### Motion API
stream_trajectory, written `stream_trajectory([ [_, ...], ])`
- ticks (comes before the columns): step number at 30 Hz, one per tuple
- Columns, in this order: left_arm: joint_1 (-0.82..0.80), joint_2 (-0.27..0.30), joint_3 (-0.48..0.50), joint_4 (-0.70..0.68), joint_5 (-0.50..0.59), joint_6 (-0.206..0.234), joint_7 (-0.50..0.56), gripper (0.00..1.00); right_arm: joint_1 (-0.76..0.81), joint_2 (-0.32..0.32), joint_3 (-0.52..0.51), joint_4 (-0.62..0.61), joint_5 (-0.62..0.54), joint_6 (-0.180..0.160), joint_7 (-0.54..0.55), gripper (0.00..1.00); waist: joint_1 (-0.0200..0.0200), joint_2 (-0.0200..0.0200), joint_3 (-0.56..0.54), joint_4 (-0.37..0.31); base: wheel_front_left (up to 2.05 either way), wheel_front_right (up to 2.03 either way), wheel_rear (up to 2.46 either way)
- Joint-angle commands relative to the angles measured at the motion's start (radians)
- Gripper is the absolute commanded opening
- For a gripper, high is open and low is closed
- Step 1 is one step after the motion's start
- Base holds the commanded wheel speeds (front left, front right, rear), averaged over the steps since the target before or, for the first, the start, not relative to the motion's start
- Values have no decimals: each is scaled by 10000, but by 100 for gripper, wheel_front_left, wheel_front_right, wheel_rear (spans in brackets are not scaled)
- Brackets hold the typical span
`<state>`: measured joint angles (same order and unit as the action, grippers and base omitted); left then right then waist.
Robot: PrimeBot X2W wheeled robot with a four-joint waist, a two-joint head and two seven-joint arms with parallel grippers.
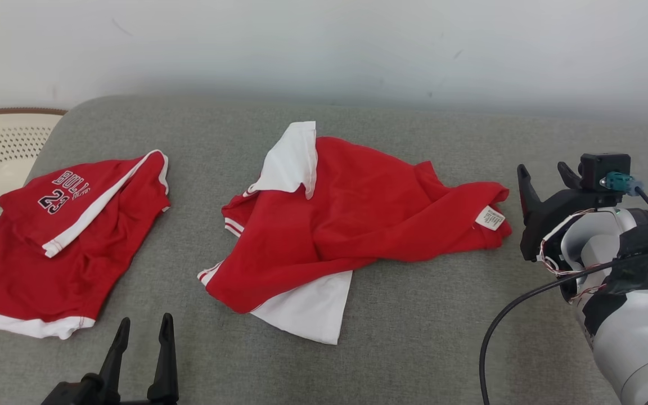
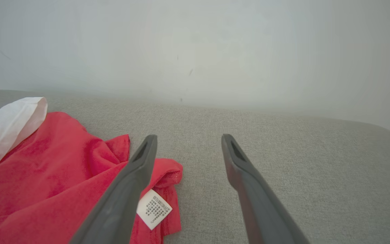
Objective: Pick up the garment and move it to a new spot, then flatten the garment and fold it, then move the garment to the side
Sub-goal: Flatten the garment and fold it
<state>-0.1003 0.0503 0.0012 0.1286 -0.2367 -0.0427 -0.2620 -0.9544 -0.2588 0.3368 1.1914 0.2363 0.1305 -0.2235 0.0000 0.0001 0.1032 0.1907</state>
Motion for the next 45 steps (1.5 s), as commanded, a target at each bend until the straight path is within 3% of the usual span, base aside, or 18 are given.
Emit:
stream_trajectory([
  [1,159,5,10,32,68,13,-45,100,32,-27,-72,85,-66,5,-167,100,0,-1,-138,-144,0,0,0],
  [7,287,3,53,-32,134,50,-45,100,651,90,-274,-608,193,5,-410,100,0,-1,-345,-399,0,0,0],
  [19,497,3,50,-235,127,91,-45,100,3616,86,-1256,-4759,-95,5,-426,100,0,-1,-492,-757,0,0,0],
  [30,591,5,55,-235,68,65,-45,100,6112,968,-2360,-7381,-769,5,-427,100,0,-1,-595,-869,0,0,0],
  [36,622,5,51,-216,23,88,-45,100,7024,1467,-2695,-8166,-1126,5,-428,100,0,-1,-642,-916,0,0,0],
  [45,609,3,-85,-53,5,13,-45,100,7233,1646,-2801,-8575,-1330,5,-288,100,0,-1,-623,-1017,0,0,0],
])
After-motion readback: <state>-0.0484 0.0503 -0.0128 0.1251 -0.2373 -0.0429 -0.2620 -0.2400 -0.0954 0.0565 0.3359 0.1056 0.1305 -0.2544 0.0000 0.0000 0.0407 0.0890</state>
